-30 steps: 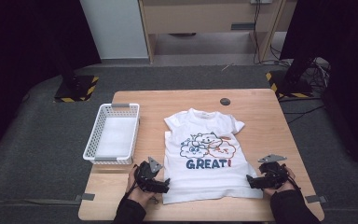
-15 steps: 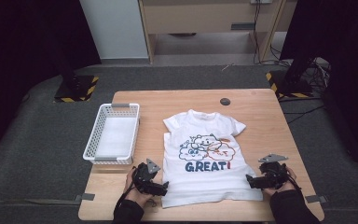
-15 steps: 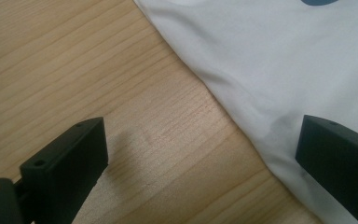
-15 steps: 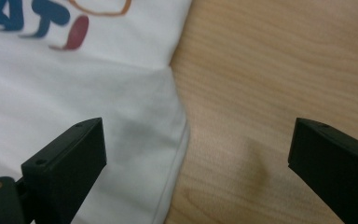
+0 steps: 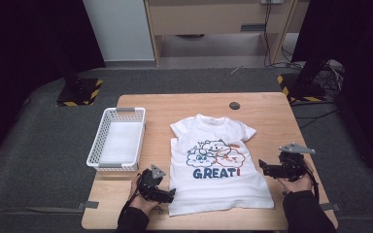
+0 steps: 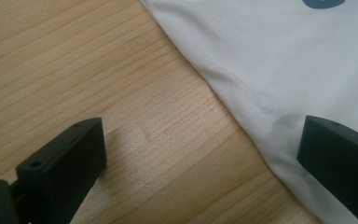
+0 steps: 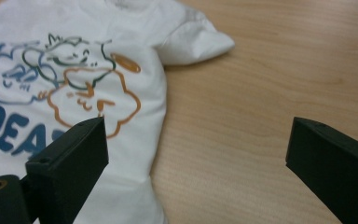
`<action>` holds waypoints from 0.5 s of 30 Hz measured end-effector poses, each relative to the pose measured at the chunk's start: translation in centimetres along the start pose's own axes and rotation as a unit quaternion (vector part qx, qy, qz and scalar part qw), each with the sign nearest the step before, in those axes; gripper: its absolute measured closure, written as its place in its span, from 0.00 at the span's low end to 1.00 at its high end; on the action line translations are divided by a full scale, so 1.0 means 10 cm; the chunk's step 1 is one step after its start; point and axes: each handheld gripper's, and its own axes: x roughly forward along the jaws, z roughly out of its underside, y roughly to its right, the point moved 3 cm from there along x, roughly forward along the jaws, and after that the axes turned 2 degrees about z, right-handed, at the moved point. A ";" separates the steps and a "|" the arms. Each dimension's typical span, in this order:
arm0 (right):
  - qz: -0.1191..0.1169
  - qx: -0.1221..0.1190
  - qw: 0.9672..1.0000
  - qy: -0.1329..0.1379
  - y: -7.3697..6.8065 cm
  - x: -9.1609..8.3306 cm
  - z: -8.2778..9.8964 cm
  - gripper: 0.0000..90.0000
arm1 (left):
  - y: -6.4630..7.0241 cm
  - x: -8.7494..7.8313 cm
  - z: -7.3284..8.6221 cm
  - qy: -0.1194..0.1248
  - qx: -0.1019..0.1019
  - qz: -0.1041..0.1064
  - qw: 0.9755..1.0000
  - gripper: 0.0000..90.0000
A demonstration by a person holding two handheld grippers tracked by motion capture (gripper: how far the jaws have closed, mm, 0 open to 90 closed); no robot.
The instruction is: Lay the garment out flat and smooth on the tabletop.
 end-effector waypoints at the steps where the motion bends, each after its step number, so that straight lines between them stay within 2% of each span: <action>1: 0.000 0.003 1.000 0.003 0.01 0.00 -0.03 0.07 | 0.00 0.00 0.00 0.001 0.000 0.000 1.000 0.00; 6: 0.010 0.014 1.000 0.010 0.07 0.05 -0.17 0.09 | 0.00 0.00 0.01 0.004 -0.002 0.001 1.000 0.00; 15: 0.018 0.014 1.000 0.019 0.06 0.17 -0.37 0.10 | 0.00 0.01 0.01 0.010 0.000 0.003 1.000 0.00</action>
